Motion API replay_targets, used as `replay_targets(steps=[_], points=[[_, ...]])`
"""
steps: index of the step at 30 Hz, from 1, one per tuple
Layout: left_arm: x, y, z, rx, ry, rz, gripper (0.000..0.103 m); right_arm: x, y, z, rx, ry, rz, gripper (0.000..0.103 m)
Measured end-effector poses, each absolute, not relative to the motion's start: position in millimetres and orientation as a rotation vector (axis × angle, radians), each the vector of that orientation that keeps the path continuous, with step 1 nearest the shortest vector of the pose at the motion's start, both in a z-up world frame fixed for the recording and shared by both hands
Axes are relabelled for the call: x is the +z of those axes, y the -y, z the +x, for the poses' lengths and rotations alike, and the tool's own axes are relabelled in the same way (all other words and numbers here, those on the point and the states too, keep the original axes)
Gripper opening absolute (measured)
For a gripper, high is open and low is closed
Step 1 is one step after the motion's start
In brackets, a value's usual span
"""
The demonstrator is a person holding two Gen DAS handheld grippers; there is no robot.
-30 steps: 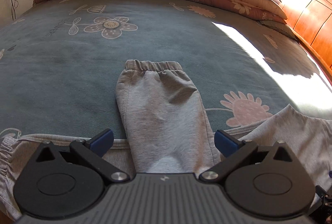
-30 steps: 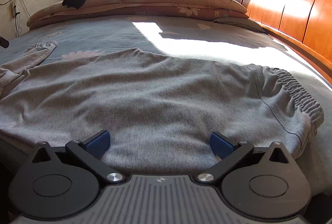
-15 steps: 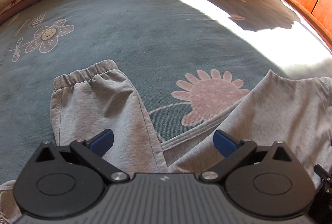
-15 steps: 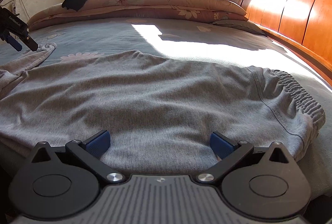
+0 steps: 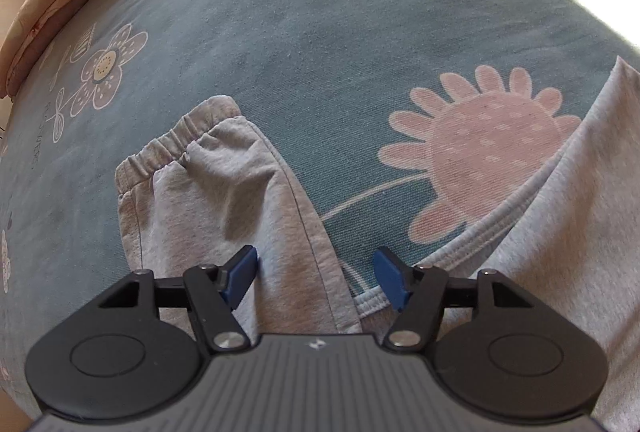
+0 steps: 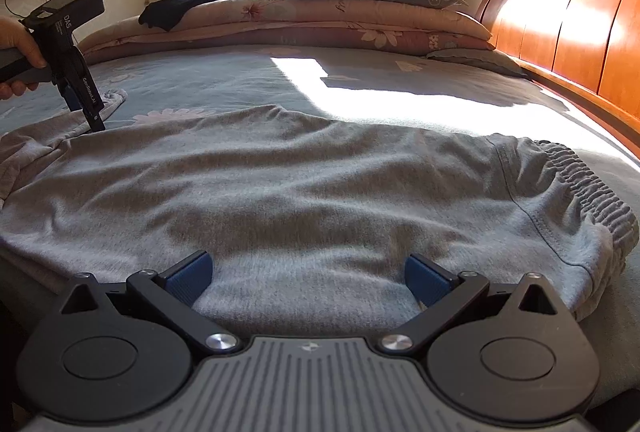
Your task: Fold clothes
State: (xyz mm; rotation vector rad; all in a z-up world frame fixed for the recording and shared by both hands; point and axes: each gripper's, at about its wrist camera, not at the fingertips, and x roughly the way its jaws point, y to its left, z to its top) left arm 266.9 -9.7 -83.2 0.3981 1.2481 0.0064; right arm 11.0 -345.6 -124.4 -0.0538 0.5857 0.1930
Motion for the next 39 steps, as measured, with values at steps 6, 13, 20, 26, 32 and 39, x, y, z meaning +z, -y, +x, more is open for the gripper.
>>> replay_targets(steps=[6, 13, 20, 26, 32, 39], points=[[-81, -5, 268, 0.022, -1.266, 0.316, 0.035, -124, 347, 10, 0.201, -0.587, -0.052, 0.103], [-66, -18, 253, 0.038, -1.203, 0.285, 0.014, -124, 346, 10, 0.198, -0.587, -0.051, 0.103], [-30, -41, 211, 0.025, -1.097, 0.216, 0.011, -125, 345, 9, 0.188, -0.581, -0.053, 0.103], [-9, -78, 163, 0.069, -1.041, 0.163, 0.011, -126, 344, 10, 0.181, -0.578, -0.054, 0.103], [-9, -99, 142, 0.059, -1.021, 0.090, 0.015, -126, 342, 10, 0.167, -0.574, -0.056, 0.103], [-14, -82, 154, -0.034, -0.997, 0.084, 0.047, -119, 345, 12, 0.177, -0.612, -0.053, 0.103]])
